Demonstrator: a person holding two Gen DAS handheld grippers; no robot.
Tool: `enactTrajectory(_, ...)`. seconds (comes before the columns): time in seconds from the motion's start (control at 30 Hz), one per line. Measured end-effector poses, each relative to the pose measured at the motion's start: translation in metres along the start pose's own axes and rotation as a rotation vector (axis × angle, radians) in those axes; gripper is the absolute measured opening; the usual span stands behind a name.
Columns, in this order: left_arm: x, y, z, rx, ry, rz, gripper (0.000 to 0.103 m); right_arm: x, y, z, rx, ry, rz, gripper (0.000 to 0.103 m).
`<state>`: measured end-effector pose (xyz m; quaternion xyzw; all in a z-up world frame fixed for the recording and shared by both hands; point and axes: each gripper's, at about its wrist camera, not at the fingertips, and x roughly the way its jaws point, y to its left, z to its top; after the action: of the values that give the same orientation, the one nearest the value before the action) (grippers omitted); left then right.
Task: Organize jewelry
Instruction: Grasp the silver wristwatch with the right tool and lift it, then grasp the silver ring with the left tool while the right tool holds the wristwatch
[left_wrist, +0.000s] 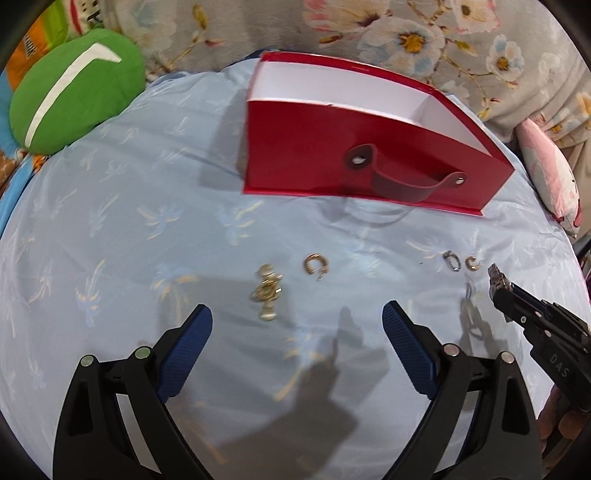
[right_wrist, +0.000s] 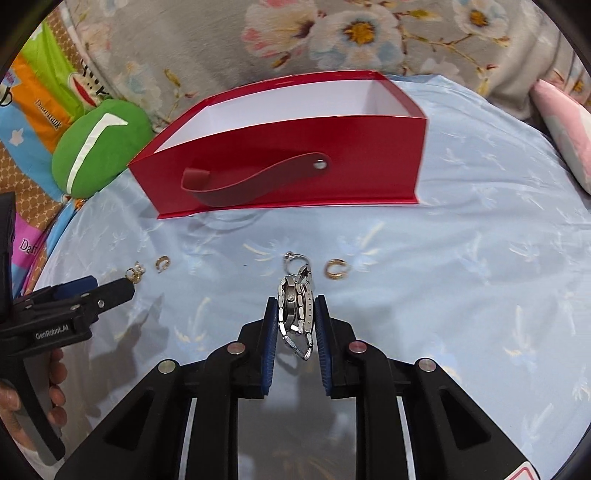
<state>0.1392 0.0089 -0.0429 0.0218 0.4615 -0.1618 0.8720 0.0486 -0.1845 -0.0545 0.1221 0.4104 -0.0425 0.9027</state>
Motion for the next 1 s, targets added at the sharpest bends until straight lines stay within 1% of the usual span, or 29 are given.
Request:
enactTrajectory(0.2,0.01,-0.029,0.016,0.06,-0.022,-0.034,0.09,-0.01,-0.012,-0.004,0.019,-0.011,-0.007,0.018)
enactTrajectory(0.27,0.015,-0.033,0.019,0.065,-0.026,-0.034,0.089,-0.011,-0.014,-0.005,0.025,-0.011,-0.002,0.018)
enactTrajectory(0.33,0.022,-0.035,0.022,0.067,-0.011,-0.036,0.086,-0.011,-0.016,-0.006,0.028,-0.014,0.0,0.018)
enactTrajectory(0.4,0.025,-0.038,0.023,0.07,-0.004,-0.036,0.086,-0.011,-0.018,-0.006,0.034,-0.015,0.001,0.018)
enactTrajectory(0.47,0.025,-0.045,0.025,0.083,-0.004,-0.052,0.086,-0.011,-0.021,-0.007,0.039,-0.015,-0.005,0.018)
enactTrajectory(0.6,0.029,-0.073,0.028,0.131,-0.001,-0.089,0.086,-0.011,-0.028,-0.01,0.053,-0.013,-0.012,0.018)
enactTrajectory(0.73,0.044,-0.106,0.03,0.18,0.018,-0.111,0.086,-0.017,-0.035,-0.011,0.066,-0.022,-0.023,0.018)
enactTrajectory(0.8,0.055,-0.12,0.03,0.195,0.033,-0.109,0.085,-0.021,-0.04,-0.011,0.072,-0.031,-0.038,0.018)
enactTrajectory(0.9,0.069,-0.133,0.03,0.198,0.063,-0.1,0.076,-0.027,-0.049,-0.012,0.087,-0.035,-0.051,0.018)
enactTrajectory(0.93,0.074,-0.136,0.029,0.2,0.069,-0.087,0.074,-0.028,-0.052,-0.012,0.093,-0.036,-0.056,0.018)
enactTrajectory(1.0,0.076,-0.144,0.028,0.224,0.055,-0.043,0.073,-0.03,-0.059,-0.013,0.105,-0.035,-0.066,0.018)
